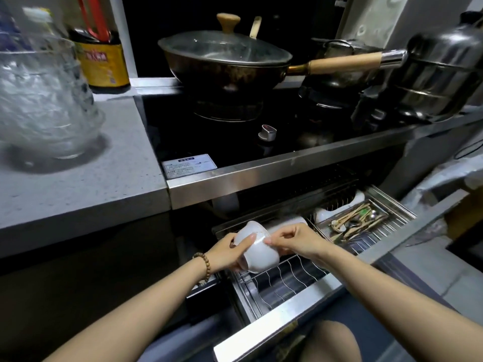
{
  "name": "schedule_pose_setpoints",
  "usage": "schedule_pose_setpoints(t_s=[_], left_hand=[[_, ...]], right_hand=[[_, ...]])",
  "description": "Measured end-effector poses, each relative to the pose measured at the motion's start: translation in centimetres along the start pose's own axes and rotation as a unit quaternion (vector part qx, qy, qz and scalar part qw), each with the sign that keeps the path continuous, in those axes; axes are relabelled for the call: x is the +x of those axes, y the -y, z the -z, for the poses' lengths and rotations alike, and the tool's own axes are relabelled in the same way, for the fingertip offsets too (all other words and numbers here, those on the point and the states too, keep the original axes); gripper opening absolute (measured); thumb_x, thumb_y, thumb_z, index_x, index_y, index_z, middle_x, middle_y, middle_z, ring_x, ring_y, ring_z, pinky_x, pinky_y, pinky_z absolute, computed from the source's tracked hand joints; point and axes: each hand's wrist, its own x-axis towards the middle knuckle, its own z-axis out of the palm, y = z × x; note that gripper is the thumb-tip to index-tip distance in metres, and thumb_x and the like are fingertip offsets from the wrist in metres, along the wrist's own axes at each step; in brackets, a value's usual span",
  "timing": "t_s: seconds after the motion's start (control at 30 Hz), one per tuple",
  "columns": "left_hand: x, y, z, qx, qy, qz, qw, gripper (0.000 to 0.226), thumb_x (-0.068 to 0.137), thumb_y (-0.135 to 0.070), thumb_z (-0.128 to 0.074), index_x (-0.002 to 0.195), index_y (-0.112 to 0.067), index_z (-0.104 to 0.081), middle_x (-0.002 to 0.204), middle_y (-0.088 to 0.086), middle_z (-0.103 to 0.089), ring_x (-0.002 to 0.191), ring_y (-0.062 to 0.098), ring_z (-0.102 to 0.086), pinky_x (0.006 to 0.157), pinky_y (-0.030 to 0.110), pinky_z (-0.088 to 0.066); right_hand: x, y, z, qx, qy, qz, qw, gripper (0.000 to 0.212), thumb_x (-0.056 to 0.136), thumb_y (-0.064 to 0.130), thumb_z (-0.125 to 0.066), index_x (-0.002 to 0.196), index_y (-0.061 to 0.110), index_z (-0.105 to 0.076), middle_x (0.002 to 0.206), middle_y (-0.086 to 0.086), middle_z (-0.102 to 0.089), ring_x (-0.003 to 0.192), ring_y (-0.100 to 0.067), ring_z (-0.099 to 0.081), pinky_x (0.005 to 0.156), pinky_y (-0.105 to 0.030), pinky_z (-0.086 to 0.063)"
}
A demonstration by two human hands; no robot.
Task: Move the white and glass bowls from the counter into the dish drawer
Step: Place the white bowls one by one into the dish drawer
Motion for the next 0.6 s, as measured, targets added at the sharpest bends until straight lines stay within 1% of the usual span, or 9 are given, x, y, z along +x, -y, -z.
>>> schedule_pose_setpoints(t_s=[0.07,0.13,0.2,0.23,0.27,0.33,0.37,0.5,0.6], left_hand=[[0.6,1.5,0.3,0.015,-0.024,0.018,0.999,0.039,0.084,-0.058,-0.048,0.104,-0.025,-0.049,0.080,-0.002,-0.064,0.055,0.006,-0.065,0.054,0.023,-0.055],[1.0,3.0,0.6,0.041,-0.056,0.014,0.997,0.052,0.082,-0.060,-0.051,0.119,-0.025,-0.044,0.093,-0.009,-0.060,0.066,0.006,-0.063,0.063,0.022,-0.055],[1.0,3.9,1.0,0.066,-0.077,-0.014,0.995,0.058,0.079,-0.060,-0.055,0.125,-0.026,-0.044,0.098,-0.021,-0.055,0.075,0.000,-0.062,0.063,0.008,-0.049],[1.0,4.4,1.2,0.082,-0.084,-0.025,0.993,0.064,0.077,-0.061,-0.056,0.128,-0.025,-0.043,0.102,-0.024,-0.054,0.086,-0.002,-0.061,0.066,0.003,-0.044],[1.1,4.9,1.4,0.107,-0.090,-0.034,0.990,0.070,0.075,-0.063,-0.056,0.132,-0.024,-0.042,0.110,-0.023,-0.053,0.101,0.001,-0.058,0.076,0.003,-0.042],[1.7,6.0,1.8,0.169,-0.100,-0.045,0.979,0.077,0.076,-0.062,-0.058,0.139,-0.024,-0.035,0.130,-0.010,-0.048,0.124,0.010,-0.045,0.099,0.017,-0.036],[1.9,6.5,1.9,0.191,-0.104,-0.050,0.975,0.079,0.077,-0.060,-0.059,0.141,-0.024,-0.032,0.138,-0.005,-0.045,0.129,0.013,-0.041,0.105,0.022,-0.032],[2.4,7.3,1.9,0.270,-0.085,-0.064,0.957,0.090,0.074,-0.061,-0.062,0.146,-0.026,-0.021,0.148,0.000,-0.037,0.133,0.018,-0.036,0.109,0.027,-0.029],[2.8,8.1,1.7,0.304,-0.073,-0.062,0.948,0.095,0.072,-0.065,-0.061,0.147,-0.028,-0.015,0.151,-0.003,-0.030,0.137,0.019,-0.029,0.111,0.029,-0.025]], right_hand=[[1.5,-0.7,-0.2,0.002,0.010,-0.019,1.000,0.014,0.076,0.018,-0.077,0.079,0.004,-0.075,0.074,-0.008,-0.070,0.073,-0.021,-0.060,0.076,-0.036,-0.052],[3.0,-1.2,-0.2,0.013,0.011,-0.039,0.999,0.023,0.076,0.019,-0.077,0.087,0.000,-0.074,0.079,-0.012,-0.070,0.074,-0.022,-0.060,0.070,-0.029,-0.053],[4.3,-1.7,-0.2,0.023,0.008,-0.060,0.998,0.024,0.076,0.019,-0.077,0.089,0.000,-0.074,0.077,-0.009,-0.071,0.069,-0.016,-0.062,0.066,-0.022,-0.054],[4.9,-1.9,-0.2,0.028,0.011,-0.069,0.997,0.020,0.077,0.019,-0.076,0.087,0.001,-0.074,0.073,-0.005,-0.071,0.064,-0.013,-0.062,0.064,-0.020,-0.055],[5.3,-2.0,-0.2,0.034,0.015,-0.077,0.996,0.016,0.077,0.018,-0.076,0.085,0.003,-0.075,0.069,-0.003,-0.070,0.060,-0.011,-0.060,0.062,-0.019,-0.053],[6.3,-2.3,-0.5,0.044,0.022,-0.089,0.995,0.011,0.079,0.016,-0.074,0.082,0.006,-0.074,0.065,-0.003,-0.067,0.055,-0.010,-0.056,0.059,-0.020,-0.049],[6.7,-2.5,-0.6,0.046,0.025,-0.094,0.994,0.011,0.080,0.016,-0.073,0.083,0.005,-0.073,0.061,-0.002,-0.065,0.052,-0.010,-0.055,0.056,-0.021,-0.046],[8.2,-3.1,-1.2,0.031,0.027,-0.112,0.993,0.020,0.084,0.016,-0.069,0.094,-0.001,-0.068,0.044,0.003,-0.056,0.035,-0.007,-0.045,0.036,-0.016,-0.030],[9.3,-3.7,-1.5,0.051,0.008,-0.133,0.990,0.012,0.083,0.013,-0.070,0.087,0.002,-0.069,0.043,0.005,-0.059,0.036,-0.002,-0.051,0.034,-0.011,-0.037]])
